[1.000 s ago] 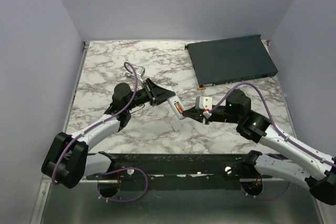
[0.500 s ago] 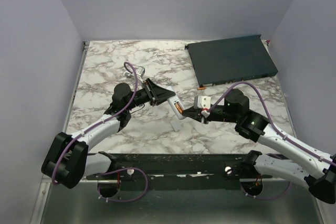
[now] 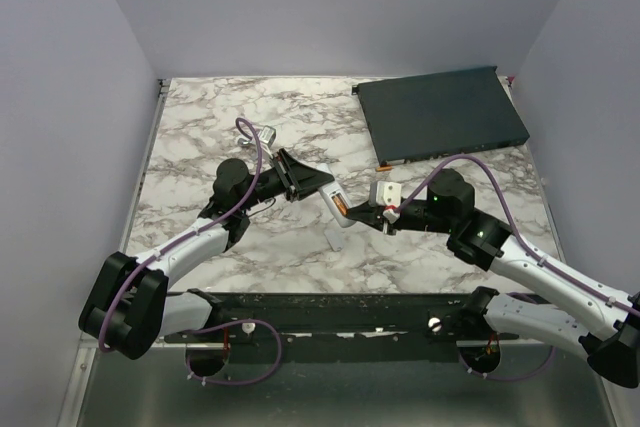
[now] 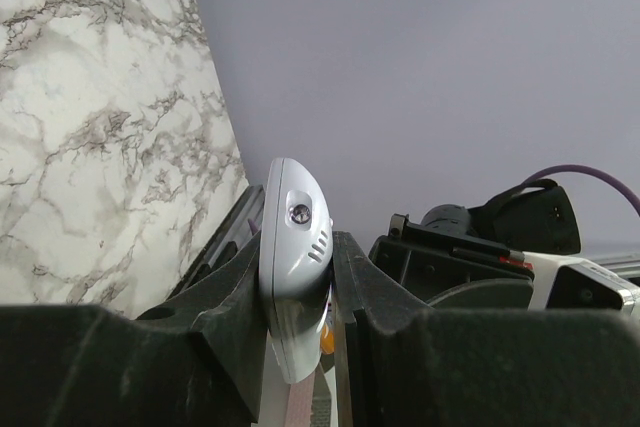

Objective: Load the batteries into the remote control
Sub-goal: Load the battery into the remote control.

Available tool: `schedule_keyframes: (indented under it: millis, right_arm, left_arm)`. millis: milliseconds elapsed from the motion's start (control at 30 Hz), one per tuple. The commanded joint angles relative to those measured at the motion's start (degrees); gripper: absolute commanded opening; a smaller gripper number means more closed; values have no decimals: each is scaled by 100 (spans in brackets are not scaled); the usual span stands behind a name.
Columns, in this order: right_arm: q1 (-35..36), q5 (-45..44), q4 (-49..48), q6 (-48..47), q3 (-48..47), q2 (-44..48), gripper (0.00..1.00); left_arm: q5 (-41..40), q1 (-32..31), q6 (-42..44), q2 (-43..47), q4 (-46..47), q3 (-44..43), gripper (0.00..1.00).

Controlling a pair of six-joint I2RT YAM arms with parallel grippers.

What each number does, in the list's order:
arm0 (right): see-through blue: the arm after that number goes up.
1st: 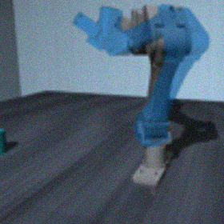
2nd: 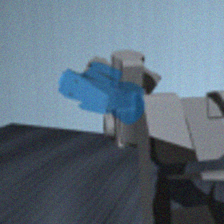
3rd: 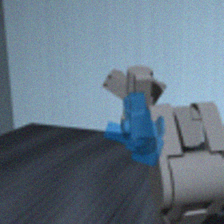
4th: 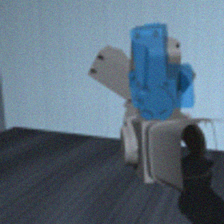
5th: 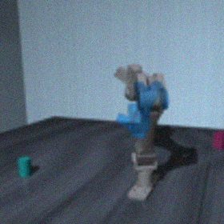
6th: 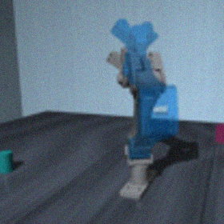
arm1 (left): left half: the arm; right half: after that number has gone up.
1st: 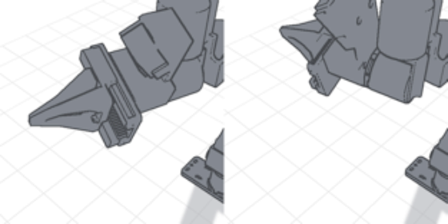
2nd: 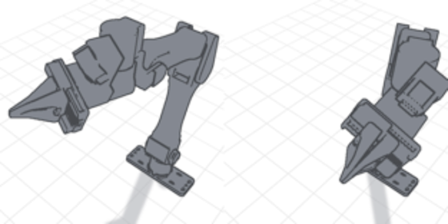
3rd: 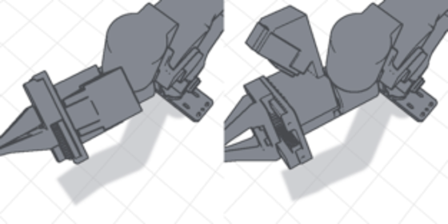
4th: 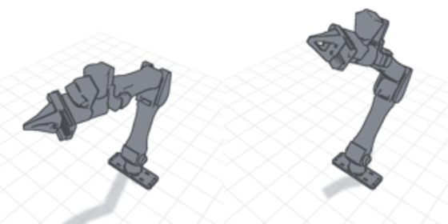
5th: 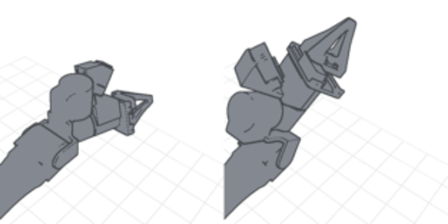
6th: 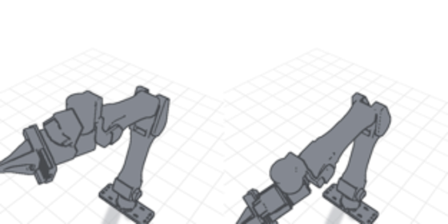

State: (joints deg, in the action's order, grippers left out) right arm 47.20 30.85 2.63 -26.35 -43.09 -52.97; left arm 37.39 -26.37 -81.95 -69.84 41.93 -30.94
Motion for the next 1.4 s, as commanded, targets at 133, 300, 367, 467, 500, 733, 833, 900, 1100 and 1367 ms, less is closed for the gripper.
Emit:
schedule_keyframes:
  millis: [133, 300, 367, 467, 500, 733, 833, 900, 1100, 1367]
  right_arm:
    - [9, -149, -191, 86, -103, -52, 13]
    - [8, -175, -204, 104, -111, -89, 12]
    - [9, -176, -202, 121, -97, -104, 12]
    - [9, -210, -208, 143, -95, -133, 12]
    - [9, -219, -209, 143, -96, -154, 12]
    - [13, -312, -413, 173, -102, -238, 11]
    - [9, -342, -422, 164, -119, -291, 11]
    - [9, -360, -434, 156, -125, -323, 11]
    - [9, -485, -492, 162, -129, -396, 11]
    - [9, -668, -559, 191, -103, -442, 10]
  left_arm:
    - [111, -26, -50, 142, 272, 27, 0]
    - [120, -26, -66, 155, 265, 11, 0]
    - [130, -26, -64, 156, 254, 10, 0]
    - [133, -26, -61, 157, 245, 2, 0]
    - [129, -26, -63, 156, 245, -3, 0]
    - [148, -26, -69, 142, 245, -26, 0]
    - [146, -25, -71, 141, 252, -12, 0]
    - [150, -26, -75, 142, 254, -17, 0]
    - [151, -26, -69, 120, 263, -12, 0]
    - [175, -26, -90, 94, 280, -24, 0]
